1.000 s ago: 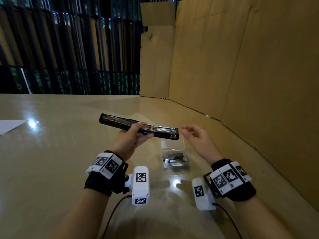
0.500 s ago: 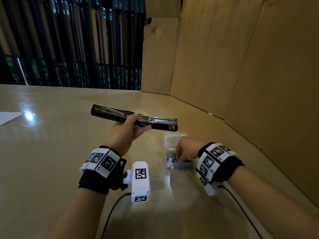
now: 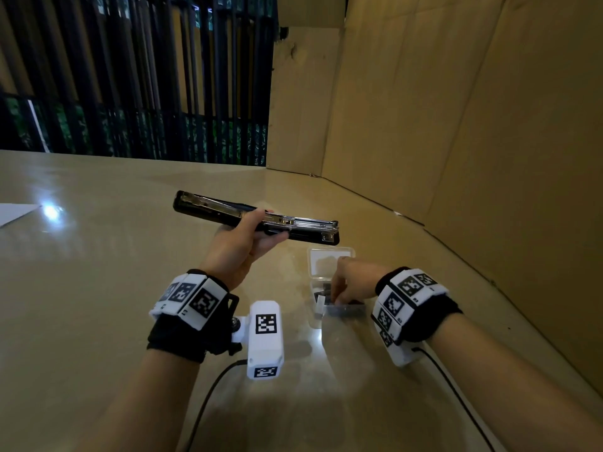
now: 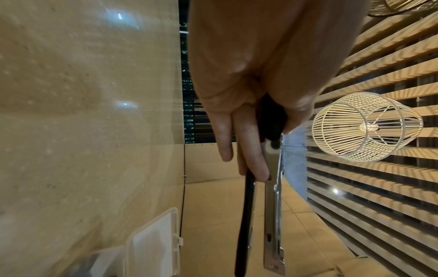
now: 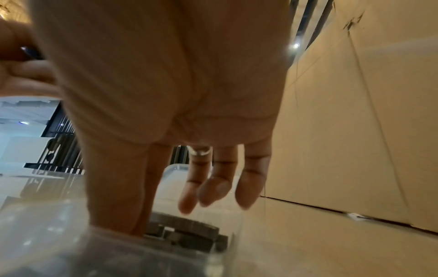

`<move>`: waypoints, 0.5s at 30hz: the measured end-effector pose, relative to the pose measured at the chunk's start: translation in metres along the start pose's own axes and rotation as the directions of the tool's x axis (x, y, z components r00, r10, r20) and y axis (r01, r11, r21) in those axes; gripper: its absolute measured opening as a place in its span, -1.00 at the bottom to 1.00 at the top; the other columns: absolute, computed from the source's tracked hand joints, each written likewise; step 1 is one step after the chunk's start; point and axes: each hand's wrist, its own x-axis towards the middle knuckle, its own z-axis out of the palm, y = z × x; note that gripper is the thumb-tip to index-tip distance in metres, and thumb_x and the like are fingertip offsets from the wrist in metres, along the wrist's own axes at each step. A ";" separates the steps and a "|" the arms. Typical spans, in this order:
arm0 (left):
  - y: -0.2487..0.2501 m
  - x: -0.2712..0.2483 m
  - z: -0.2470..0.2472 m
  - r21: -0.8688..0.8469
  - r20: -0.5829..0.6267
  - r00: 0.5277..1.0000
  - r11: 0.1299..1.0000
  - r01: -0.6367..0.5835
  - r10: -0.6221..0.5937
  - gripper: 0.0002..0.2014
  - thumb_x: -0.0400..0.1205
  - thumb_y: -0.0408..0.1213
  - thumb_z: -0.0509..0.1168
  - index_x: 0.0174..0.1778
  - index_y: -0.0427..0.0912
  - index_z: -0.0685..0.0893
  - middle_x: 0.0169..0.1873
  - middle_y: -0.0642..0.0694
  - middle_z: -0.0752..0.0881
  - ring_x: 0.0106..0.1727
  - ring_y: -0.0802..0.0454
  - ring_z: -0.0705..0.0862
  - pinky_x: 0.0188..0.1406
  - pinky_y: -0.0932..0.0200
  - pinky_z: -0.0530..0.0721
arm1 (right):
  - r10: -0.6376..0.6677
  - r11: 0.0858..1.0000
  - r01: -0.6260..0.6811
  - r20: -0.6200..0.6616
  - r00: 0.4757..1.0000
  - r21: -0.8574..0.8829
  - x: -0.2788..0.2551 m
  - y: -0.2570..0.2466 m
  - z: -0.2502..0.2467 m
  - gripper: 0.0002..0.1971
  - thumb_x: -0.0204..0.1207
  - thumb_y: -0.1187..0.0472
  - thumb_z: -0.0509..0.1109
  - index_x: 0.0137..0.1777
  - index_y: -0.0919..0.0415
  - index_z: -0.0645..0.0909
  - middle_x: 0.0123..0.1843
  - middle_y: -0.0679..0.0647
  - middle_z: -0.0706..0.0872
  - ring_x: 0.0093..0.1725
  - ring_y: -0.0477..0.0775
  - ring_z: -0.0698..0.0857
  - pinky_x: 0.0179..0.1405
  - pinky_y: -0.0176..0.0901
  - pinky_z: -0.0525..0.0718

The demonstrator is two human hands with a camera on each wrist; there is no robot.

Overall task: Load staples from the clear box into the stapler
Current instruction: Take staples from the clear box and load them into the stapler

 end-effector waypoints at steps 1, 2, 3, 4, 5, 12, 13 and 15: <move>0.000 0.000 0.000 0.001 0.001 1.000 1.000 0.004 -0.004 -0.88 0.61 -0.37 0.23 -0.19 -0.28 0.64 -0.50 -0.12 0.82 -0.44 0.07 0.81 -0.10 0.28 0.73 | -0.006 1.000 0.006 0.011 1.000 -0.007 0.000 0.000 -0.001 -0.79 0.43 0.21 0.43 0.04 0.22 0.73 0.05 0.14 0.74 -0.07 0.00 0.61 -0.06 -0.21 0.57; -0.001 0.000 0.001 0.006 0.005 1.000 1.000 0.007 -0.007 -0.88 0.61 -0.36 0.23 -0.20 -0.27 0.64 -0.50 -0.12 0.82 -0.44 0.08 0.81 -0.08 0.27 0.72 | -0.012 1.000 0.012 0.016 1.000 -0.011 0.001 0.000 -0.001 -0.79 0.43 0.21 0.42 0.04 0.22 0.73 0.08 0.16 0.75 -0.07 0.00 0.61 -0.05 -0.19 0.58; -0.001 0.000 0.002 0.013 0.010 1.000 1.000 0.010 -0.010 -0.88 0.61 -0.36 0.23 -0.19 -0.26 0.64 -0.49 -0.12 0.82 -0.44 0.08 0.81 -0.06 0.27 0.71 | -0.017 1.000 0.017 0.016 1.000 -0.012 0.001 0.001 -0.001 -0.79 0.44 0.21 0.41 0.05 0.22 0.73 0.09 0.17 0.75 -0.07 0.01 0.60 -0.05 -0.19 0.58; -0.002 -0.001 0.002 0.018 0.015 1.000 1.000 0.012 -0.013 -0.88 0.61 -0.36 0.23 -0.19 -0.26 0.64 -0.49 -0.13 0.82 -0.44 0.09 0.81 -0.06 0.27 0.70 | -0.021 1.000 0.021 0.011 1.000 -0.009 0.001 0.002 -0.001 -0.79 0.45 0.22 0.40 0.05 0.22 0.73 0.10 0.17 0.75 -0.07 0.00 0.59 -0.05 -0.19 0.55; -0.002 -0.001 0.003 0.021 0.018 1.000 1.000 0.015 -0.016 -0.88 0.61 -0.35 0.23 -0.19 -0.26 0.64 -0.48 -0.13 0.82 -0.43 0.09 0.82 -0.06 0.27 0.71 | -0.025 1.000 0.025 0.006 1.000 -0.002 0.002 0.002 0.000 -0.79 0.46 0.23 0.39 0.05 0.22 0.74 0.10 0.17 0.76 -0.07 -0.01 0.59 -0.06 -0.19 0.54; -0.007 0.002 0.002 0.029 0.009 0.999 0.999 0.035 -0.035 -0.86 0.63 -0.34 0.20 -0.16 -0.27 0.63 -0.49 -0.14 0.82 -0.46 0.07 0.81 -0.13 0.28 0.73 | -0.076 0.994 0.072 -0.038 0.996 -0.084 0.002 -0.001 0.002 -0.81 0.42 0.27 0.41 0.00 0.22 0.76 -0.07 0.08 0.70 -0.07 0.03 0.62 0.02 -0.13 0.62; -0.007 0.003 0.002 0.033 0.007 0.999 0.999 0.039 -0.039 -0.86 0.64 -0.33 0.20 -0.16 -0.27 0.62 -0.50 -0.15 0.82 -0.46 0.07 0.81 -0.13 0.28 0.73 | -0.089 0.989 0.084 -0.036 0.995 -0.122 0.002 -0.002 0.001 -0.81 0.40 0.25 0.42 -0.01 0.20 0.77 -0.10 0.02 0.64 -0.01 0.08 0.64 0.06 -0.08 0.65; -0.008 0.003 0.001 0.039 0.011 0.999 0.998 0.045 -0.045 -0.86 0.64 -0.32 0.19 -0.16 -0.27 0.62 -0.49 -0.15 0.82 -0.47 0.07 0.81 -0.11 0.27 0.73 | -0.116 0.977 0.111 -0.019 0.993 -0.181 0.002 -0.004 -0.001 -0.82 0.39 0.22 0.44 -0.03 0.16 0.77 -0.11 -0.03 0.59 0.08 0.12 0.64 0.11 0.01 0.66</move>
